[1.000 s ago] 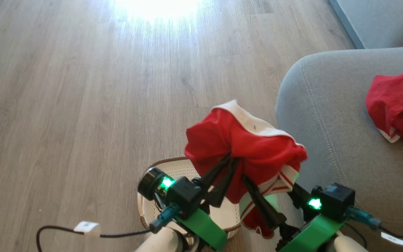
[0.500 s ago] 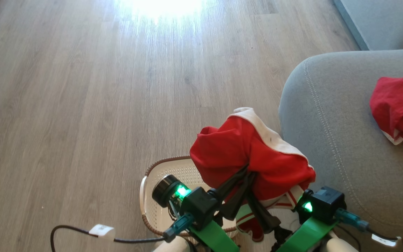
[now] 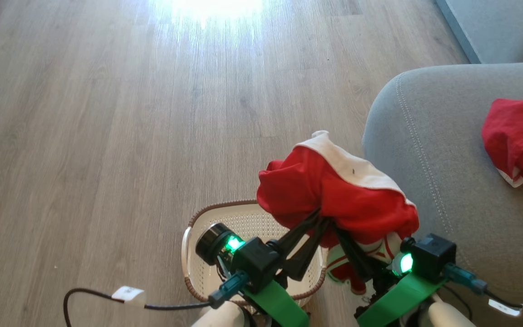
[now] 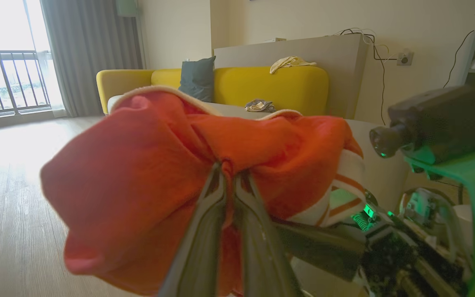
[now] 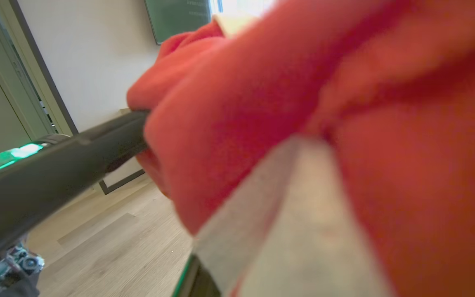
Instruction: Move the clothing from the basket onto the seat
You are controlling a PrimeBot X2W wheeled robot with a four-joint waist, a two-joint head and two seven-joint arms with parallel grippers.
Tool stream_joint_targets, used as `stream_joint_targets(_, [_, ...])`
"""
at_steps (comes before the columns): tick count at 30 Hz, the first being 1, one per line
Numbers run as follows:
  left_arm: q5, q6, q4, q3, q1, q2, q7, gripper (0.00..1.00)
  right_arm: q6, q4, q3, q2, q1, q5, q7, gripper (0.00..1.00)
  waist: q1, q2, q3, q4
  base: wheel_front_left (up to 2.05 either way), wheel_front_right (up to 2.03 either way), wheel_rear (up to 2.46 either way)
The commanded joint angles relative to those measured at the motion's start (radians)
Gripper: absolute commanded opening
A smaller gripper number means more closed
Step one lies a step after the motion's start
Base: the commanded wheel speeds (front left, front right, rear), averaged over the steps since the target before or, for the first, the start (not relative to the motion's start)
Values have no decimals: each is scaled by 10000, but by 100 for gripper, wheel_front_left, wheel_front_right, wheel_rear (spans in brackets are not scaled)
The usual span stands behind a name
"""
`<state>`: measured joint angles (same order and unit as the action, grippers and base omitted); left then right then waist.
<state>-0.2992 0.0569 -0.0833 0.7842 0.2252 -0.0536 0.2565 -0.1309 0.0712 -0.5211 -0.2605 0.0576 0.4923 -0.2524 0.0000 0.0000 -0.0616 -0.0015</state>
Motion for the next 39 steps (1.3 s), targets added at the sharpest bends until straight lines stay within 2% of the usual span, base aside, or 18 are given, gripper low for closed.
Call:
stream_joint_targets(1, [-66, 78, 273, -387, 516, 34, 53, 0, 2, -416, 44, 11, 407, 12, -94, 0, 0, 0, -4, -6, 0, 0, 0])
stream_joint_targets(3, [-25, 108, 254, -440, 518, 34, 53, 1, 2, -498, 197, 47, 384, -8, -94, 0, 0, 0, -8, -14, 0, 0, 0])
stream_joint_targets(7, [123, 199, 262, -554, 520, 34, 53, 56, 2, -682, 576, 136, 328, -77, -94, 0, 0, 0, -20, -21, 0, 0, 0])
stream_joint_targets(8, [153, 211, 280, -567, 517, 34, 53, 81, 2, -716, 701, 161, 311, -135, -94, 0, 0, 0, -24, -19, 0, 0, 0])
stream_joint_targets(9, [182, 220, 294, -580, 513, 34, 53, 98, 2, -746, 814, 195, 289, -176, -94, 0, 0, 0, -29, -16, 0, 0, 0])
stream_joint_targets(10, [179, 221, 285, -593, 494, 34, 53, 100, 2, -778, 914, 225, 272, -217, -94, 0, 0, 0, -36, -14, 0, 0, 0])
stream_joint_targets(24, [681, 81, -432, -1198, 12, 34, 53, 100, 2, -1099, 2539, 494, 82, -870, -94, 0, 0, 0, -101, -74, 0, 0, 0])
stream_joint_targets(34, [1312, -274, -775, -1706, -593, 34, 53, 100, 2, -1216, 3891, 647, -177, -1075, -94, 0, 0, 0, -50, -127, 0, 0, 0])
stream_joint_targets(39, [1563, -602, -1117, -1769, -832, 34, 53, 100, 2, -953, 4757, 828, -323, -1174, -94, 0, 0, 0, -39, -167, 0, 0, 0])
